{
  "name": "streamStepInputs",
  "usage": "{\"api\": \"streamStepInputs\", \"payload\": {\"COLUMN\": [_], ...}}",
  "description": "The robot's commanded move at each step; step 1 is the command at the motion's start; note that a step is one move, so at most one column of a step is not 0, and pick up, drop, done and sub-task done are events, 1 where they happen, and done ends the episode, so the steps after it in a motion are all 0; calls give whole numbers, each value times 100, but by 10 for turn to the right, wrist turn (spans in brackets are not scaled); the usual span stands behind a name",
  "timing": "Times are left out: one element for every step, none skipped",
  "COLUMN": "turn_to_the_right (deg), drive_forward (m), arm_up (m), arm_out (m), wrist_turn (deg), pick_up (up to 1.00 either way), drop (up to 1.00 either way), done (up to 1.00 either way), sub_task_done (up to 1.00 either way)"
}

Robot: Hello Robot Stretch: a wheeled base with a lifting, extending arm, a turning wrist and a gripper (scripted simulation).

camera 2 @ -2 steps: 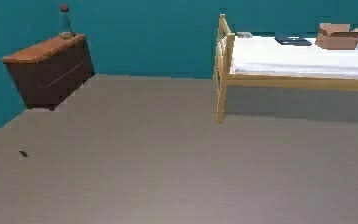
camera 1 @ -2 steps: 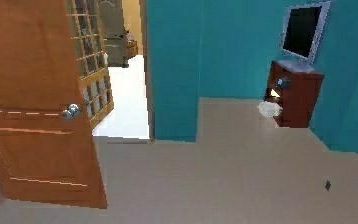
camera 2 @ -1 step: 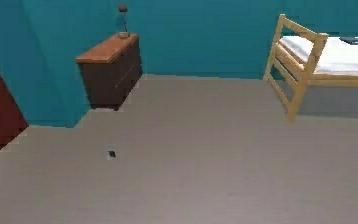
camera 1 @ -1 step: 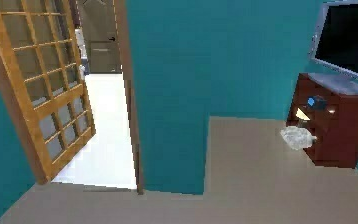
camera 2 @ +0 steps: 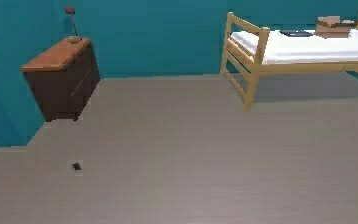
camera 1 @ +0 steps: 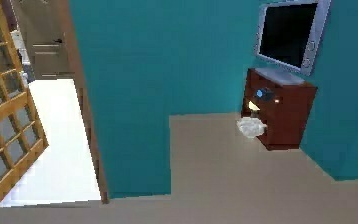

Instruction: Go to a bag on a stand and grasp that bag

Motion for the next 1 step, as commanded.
{"api": "streamStepInputs", "payload": {"turn_to_the_right": [0], "drive_forward": [55], "arm_up": [0], "arm_out": [0], "wrist_turn": [0], "pick_up": [0], "drop": [0], "done": [0], "sub_task_done": [0]}}
